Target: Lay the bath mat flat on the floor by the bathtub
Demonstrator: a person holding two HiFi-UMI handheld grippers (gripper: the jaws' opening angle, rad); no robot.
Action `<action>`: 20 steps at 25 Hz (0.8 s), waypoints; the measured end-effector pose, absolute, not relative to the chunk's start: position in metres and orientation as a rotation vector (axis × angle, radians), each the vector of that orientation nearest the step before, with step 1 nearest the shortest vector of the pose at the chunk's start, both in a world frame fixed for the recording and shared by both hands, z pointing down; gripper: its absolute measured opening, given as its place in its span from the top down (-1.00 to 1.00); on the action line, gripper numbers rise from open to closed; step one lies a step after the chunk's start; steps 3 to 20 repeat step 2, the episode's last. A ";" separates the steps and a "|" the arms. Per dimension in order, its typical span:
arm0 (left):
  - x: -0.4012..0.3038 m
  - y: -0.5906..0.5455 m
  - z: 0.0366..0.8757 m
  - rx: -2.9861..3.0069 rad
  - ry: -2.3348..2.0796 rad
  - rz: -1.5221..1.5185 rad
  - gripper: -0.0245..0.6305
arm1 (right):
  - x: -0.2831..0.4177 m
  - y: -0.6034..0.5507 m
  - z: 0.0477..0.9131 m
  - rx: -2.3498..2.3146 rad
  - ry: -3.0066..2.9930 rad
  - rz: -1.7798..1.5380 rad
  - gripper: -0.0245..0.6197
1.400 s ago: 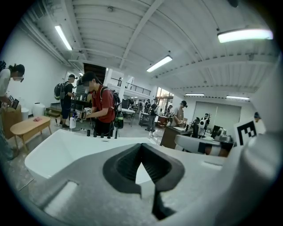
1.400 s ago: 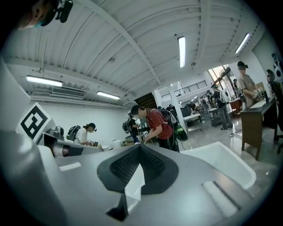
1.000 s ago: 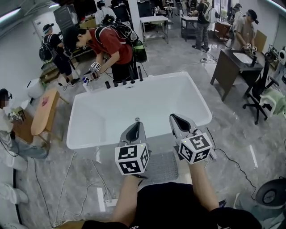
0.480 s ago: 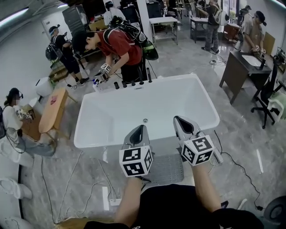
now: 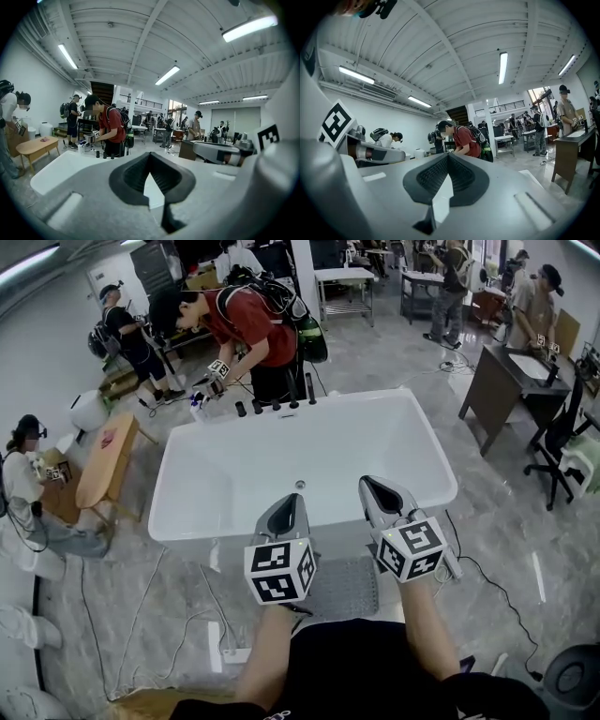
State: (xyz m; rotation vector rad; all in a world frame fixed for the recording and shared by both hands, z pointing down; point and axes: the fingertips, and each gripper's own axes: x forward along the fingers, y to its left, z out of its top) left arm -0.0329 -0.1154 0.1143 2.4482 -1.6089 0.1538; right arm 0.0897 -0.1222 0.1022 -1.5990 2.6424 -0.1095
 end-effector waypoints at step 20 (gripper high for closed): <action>-0.032 -0.118 0.115 2.450 -1.609 0.156 0.91 | 0.090 -0.125 0.102 -1.597 2.649 -0.098 0.90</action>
